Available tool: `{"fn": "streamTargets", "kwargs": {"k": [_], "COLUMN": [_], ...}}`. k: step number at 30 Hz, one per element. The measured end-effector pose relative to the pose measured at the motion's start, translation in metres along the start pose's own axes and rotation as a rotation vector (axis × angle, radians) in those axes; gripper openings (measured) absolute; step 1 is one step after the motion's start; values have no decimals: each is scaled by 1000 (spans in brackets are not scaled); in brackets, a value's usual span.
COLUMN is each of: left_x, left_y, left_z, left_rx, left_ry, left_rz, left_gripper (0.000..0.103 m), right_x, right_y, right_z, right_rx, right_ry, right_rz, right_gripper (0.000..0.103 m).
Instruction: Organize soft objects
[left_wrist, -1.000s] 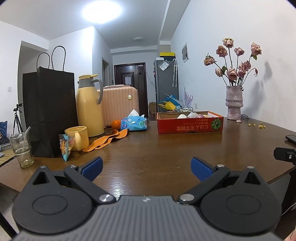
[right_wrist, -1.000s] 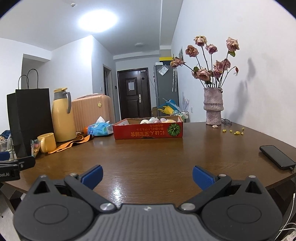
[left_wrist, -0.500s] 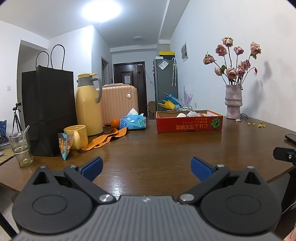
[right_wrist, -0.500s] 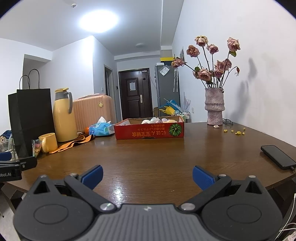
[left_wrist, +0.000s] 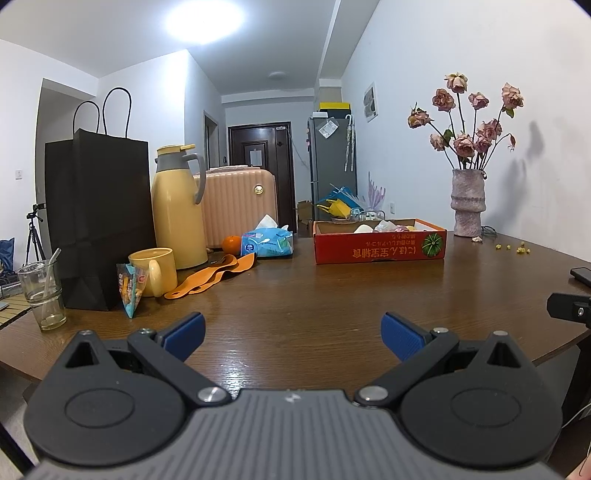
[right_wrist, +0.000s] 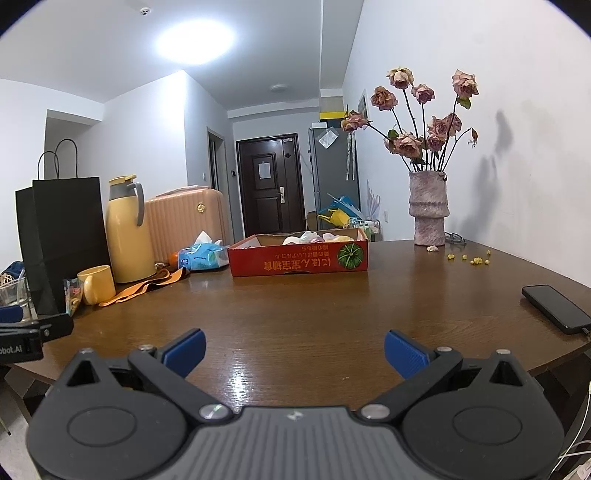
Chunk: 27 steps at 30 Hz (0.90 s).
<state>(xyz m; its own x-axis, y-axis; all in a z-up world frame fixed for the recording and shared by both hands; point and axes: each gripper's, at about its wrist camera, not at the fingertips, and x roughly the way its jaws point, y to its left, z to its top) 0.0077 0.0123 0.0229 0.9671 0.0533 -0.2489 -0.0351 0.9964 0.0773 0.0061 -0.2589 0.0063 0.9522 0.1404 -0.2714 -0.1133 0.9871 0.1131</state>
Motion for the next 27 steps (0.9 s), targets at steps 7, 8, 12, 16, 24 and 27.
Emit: {"fn": "streamTargets", "kwargs": {"k": [7, 8, 12, 16, 24, 27], "left_x": [0, 0, 0, 0, 0, 0], "left_y": [0, 0, 0, 0, -1, -1], "left_z": [0, -1, 0, 0, -1, -1], "left_rx": [0, -1, 1, -1, -3, -2], "left_ry": [2, 2, 2, 2, 2, -1], "left_rz": [1, 1, -1, 1, -4, -6], "left_gripper": [103, 103, 103, 103, 103, 103], "right_x": [1, 0, 0, -1, -1, 0], "right_y": [-1, -1, 0, 0, 0, -1], "right_z": [0, 0, 0, 0, 0, 0], "right_rx": [1, 2, -3, -2, 0, 1], "right_ry": [3, 2, 0, -2, 2, 2], "right_rz": [3, 1, 2, 0, 0, 0], "right_gripper": [103, 103, 103, 103, 103, 103]}}
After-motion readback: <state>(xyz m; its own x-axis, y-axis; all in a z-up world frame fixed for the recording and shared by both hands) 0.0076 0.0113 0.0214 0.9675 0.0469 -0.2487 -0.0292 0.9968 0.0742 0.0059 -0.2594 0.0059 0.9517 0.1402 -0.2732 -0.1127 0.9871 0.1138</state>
